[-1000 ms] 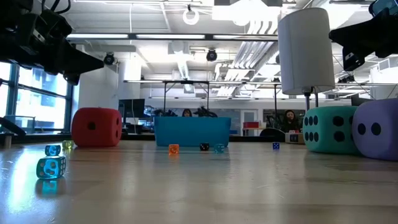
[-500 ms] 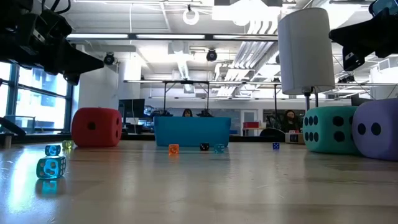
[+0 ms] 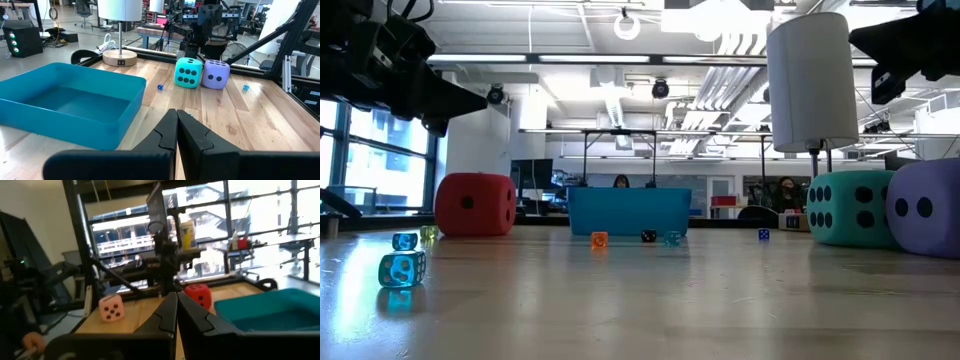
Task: Pick & Place Dice
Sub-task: Put the big light blue die into the blue bin
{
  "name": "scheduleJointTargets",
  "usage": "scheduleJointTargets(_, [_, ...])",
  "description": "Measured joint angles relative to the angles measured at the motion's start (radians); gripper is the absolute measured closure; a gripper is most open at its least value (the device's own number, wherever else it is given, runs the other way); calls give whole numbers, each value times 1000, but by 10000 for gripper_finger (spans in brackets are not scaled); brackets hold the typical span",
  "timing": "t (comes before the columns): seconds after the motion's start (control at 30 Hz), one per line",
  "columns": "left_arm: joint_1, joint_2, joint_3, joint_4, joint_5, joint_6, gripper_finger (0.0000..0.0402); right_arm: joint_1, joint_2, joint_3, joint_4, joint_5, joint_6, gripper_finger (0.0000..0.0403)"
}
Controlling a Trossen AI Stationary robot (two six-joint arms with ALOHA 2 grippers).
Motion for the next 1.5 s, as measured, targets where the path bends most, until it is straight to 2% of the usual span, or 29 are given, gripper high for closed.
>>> scheduleJointTargets(0.13, [0, 0, 0, 0, 0, 0, 401, 0, 0, 0, 34, 36, -28, 386])
scheduleJointTargets(0.23, [0, 0, 0, 0, 0, 0, 401, 0, 0, 0, 61, 37, -14, 353])
scheduleJointTargets(0.37, [0, 0, 0, 0, 0, 0, 401, 0, 0, 0, 80, 38, 31, 285])
scheduleJointTargets(0.63, [0, 0, 0, 2, 0, 0, 401, 1, 0, 5, 90, 40, 77, 119])
scheduleJointTargets(0.8, [0, 0, 0, 2, 0, 0, 401, 1, 0, 6, 90, 23, 18, 53])
scheduleJointTargets(0.97, [0, 0, 0, 2, 0, 0, 401, 1, 0, 8, 91, 1, -138, 29])
scheduleJointTargets(1.23, [0, 0, 0, 2, 0, 0, 401, 1, 0, 10, 58, -96, -76, 26])
scheduleJointTargets(1.5, [0, 0, 0, 2, 0, 0, 401, 1, 0, 11, 62, -89, -51, 22])
